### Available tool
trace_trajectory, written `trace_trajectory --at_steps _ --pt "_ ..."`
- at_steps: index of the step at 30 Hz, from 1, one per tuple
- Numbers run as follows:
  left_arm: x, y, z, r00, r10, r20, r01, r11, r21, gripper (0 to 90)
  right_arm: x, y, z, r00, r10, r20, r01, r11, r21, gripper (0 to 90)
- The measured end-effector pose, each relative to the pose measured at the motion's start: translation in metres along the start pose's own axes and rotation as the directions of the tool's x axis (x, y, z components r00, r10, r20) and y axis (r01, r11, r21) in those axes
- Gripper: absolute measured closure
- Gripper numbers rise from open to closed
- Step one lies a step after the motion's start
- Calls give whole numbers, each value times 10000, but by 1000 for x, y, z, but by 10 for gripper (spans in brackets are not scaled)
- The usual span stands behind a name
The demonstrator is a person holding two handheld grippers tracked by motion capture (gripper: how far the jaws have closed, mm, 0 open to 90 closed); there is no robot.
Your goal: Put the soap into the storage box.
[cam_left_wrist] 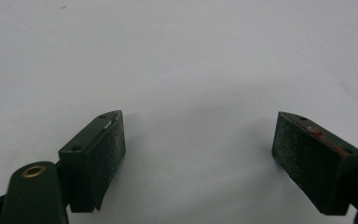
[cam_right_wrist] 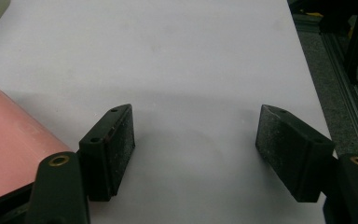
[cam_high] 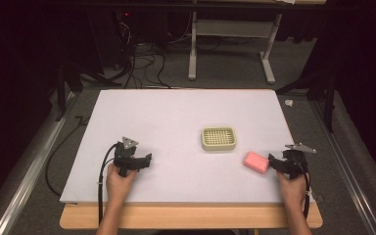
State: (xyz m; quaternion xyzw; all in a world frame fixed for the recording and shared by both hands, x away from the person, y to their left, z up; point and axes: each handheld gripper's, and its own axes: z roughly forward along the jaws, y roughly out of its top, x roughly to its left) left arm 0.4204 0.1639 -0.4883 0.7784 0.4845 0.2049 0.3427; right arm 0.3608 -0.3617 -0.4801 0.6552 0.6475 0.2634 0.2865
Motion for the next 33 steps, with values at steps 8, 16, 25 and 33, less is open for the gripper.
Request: trace_trajectory --at_steps 8,16,25,33 --pt "0 0 0 10000 1 2 -1 10000 6 177 -1 1 0 10000 69 -63 -69 9999 82 279" --pt "0 0 0 10000 -5 4 5 10000 5 177 -5 3 -2 9992 308 -247 -305 9994 137 304" --pt "0 0 0 10000 -2 3 2 10000 6 177 4 5 -33 9953 -234 -941 167 9973 -711 281" --pt "0 0 0 10000 -2 4 2 10000 19 177 24 0 -47 9831 -1069 -1489 939 9913 -918 278"
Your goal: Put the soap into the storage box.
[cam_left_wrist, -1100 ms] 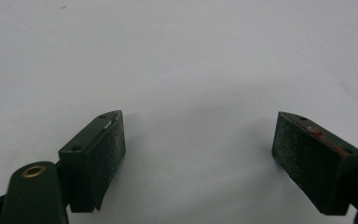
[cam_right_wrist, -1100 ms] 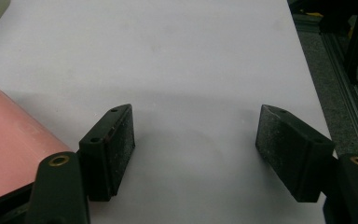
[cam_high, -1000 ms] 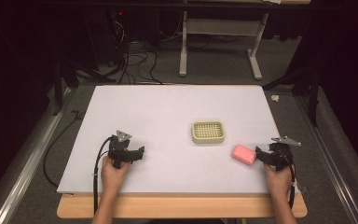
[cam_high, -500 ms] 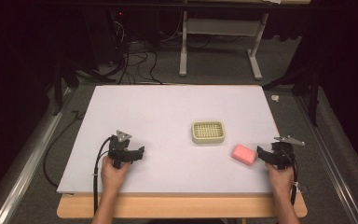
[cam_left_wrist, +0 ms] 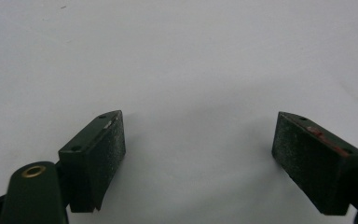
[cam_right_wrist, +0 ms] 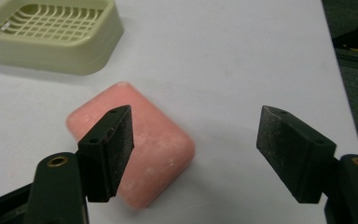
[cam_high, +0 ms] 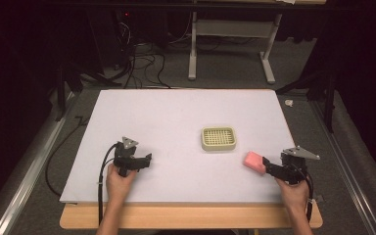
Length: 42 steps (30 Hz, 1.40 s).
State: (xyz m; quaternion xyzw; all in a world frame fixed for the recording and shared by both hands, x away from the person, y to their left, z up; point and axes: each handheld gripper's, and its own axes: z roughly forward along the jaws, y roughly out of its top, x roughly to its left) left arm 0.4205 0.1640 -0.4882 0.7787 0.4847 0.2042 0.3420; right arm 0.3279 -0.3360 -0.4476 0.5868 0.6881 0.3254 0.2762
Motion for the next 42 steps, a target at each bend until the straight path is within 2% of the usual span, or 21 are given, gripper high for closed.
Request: trace_trajectory --at_steps 6,9,16,26,31,38,42 --pt "0 0 0 10000 0 2 0 10000 4 177 11 -6 0 9986 -399 -337 411 9985 362 275" --pt "0 0 0 10000 -2 1 2 10000 2 177 13 -8 2 9978 -595 -300 609 9970 479 275" --pt "0 0 0 10000 -2 0 2 10000 1 177 11 -12 4 9983 -466 -356 487 9970 596 270" --pt "0 0 0 10000 -4 0 4 10000 -11 177 -3 -13 6 9999 -100 55 97 9982 593 277" --pt "0 0 0 10000 0 -1 0 10000 -11 177 -4 -10 9 10000 -38 84 34 9984 567 279" --pt "0 0 0 10000 0 2 0 10000 -11 177 -1 -5 11 9999 -145 -42 147 9986 507 275" --pt "0 0 0 10000 -2 0 2 10000 -13 177 3 0 7 9989 -295 -375 299 9995 113 202"
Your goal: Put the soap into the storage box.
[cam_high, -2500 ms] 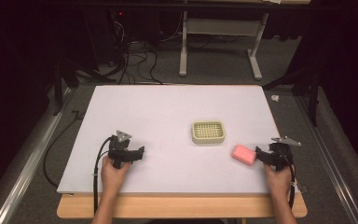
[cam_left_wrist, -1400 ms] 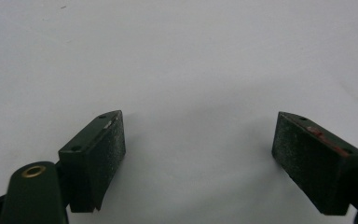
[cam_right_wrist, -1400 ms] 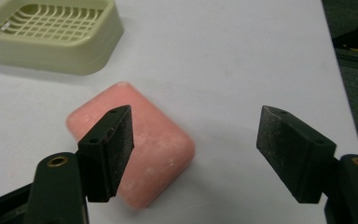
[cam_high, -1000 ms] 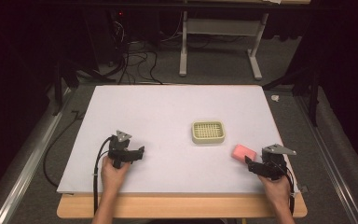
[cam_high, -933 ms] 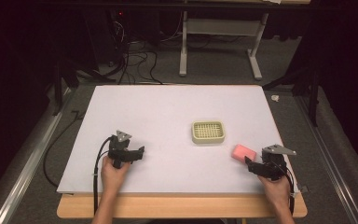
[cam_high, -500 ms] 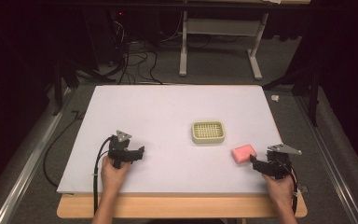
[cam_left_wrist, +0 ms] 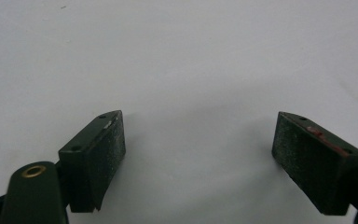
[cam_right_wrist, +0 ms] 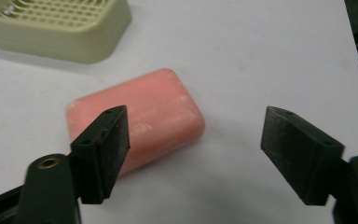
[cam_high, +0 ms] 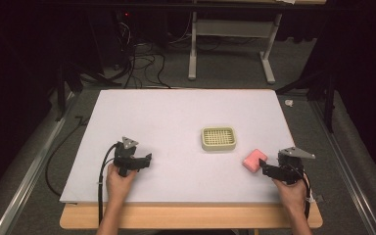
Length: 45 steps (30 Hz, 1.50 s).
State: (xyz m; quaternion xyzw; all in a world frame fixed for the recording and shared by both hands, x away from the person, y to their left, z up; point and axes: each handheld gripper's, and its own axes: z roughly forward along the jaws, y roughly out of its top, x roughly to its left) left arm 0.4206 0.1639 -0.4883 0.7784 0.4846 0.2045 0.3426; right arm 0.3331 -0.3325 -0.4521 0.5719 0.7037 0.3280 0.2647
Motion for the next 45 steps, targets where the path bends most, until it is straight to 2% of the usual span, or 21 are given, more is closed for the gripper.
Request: trace_trajectory --at_steps 2,3,8,9,13,15,21,32,45 --pt "0 0 0 10000 0 -1 0 10000 1 177 2 3 -1 9999 -108 -135 107 9999 -52 179" --pt "0 0 0 10000 0 0 0 10000 1 177 6 7 0 9991 -328 -268 326 9994 -100 151" --pt "0 0 0 10000 3 -1 -3 10000 2 177 15 15 6 9957 -622 -687 622 9981 -19 124" --pt "0 0 0 10000 2 0 -2 10000 2 177 18 18 11 9938 -698 -862 707 9975 64 121" --pt "0 0 0 10000 2 0 -2 10000 3 177 21 20 21 9905 -885 -1049 929 9950 373 120" --pt "0 0 0 10000 1 0 -1 10000 2 177 22 20 25 9887 -1037 -1081 1098 9926 519 120" --pt "0 0 0 10000 2 0 -2 10000 17 177 21 20 32 9877 -1069 -1138 1158 9905 743 117" --pt "0 0 0 10000 1 1 -1 10000 16 177 19 13 41 9864 -962 -1329 1125 9862 1211 114" --pt "0 0 0 10000 1 0 -1 10000 15 177 20 8 44 9869 -1053 -1226 1216 9835 1339 131"
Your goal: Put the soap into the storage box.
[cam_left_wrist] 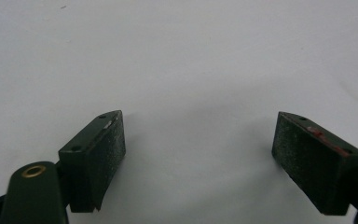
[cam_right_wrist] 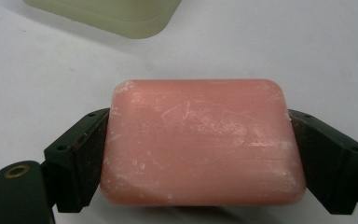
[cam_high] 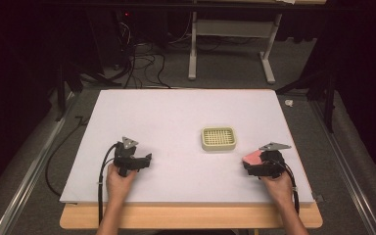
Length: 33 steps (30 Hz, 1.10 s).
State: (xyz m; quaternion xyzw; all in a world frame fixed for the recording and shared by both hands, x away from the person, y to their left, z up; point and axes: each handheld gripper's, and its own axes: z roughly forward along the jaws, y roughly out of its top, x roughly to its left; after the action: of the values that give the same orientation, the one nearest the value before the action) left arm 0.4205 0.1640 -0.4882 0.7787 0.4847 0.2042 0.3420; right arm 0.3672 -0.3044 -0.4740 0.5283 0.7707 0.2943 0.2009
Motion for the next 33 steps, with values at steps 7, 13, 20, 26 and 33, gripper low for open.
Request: trace_trajectory --at_steps 7,13,20,26,33 --pt "0 0 0 10000 0 0 0 10000 -1 177 0 -1 0 10000 -77 19 78 10000 -46 134" --pt "0 0 0 10000 -2 1 2 10000 -15 177 0 -1 -2 9999 145 -90 -146 9998 -129 136" --pt "0 0 0 10000 0 1 0 10000 0 177 -2 -1 -6 9993 290 -234 -298 9990 -342 137" --pt "0 0 0 10000 -1 1 1 10000 0 177 1 3 -10 9990 326 -313 -343 9979 -553 137" --pt "0 0 0 10000 -3 0 3 10000 -14 177 4 7 -13 9988 274 -397 -299 9974 -652 137"
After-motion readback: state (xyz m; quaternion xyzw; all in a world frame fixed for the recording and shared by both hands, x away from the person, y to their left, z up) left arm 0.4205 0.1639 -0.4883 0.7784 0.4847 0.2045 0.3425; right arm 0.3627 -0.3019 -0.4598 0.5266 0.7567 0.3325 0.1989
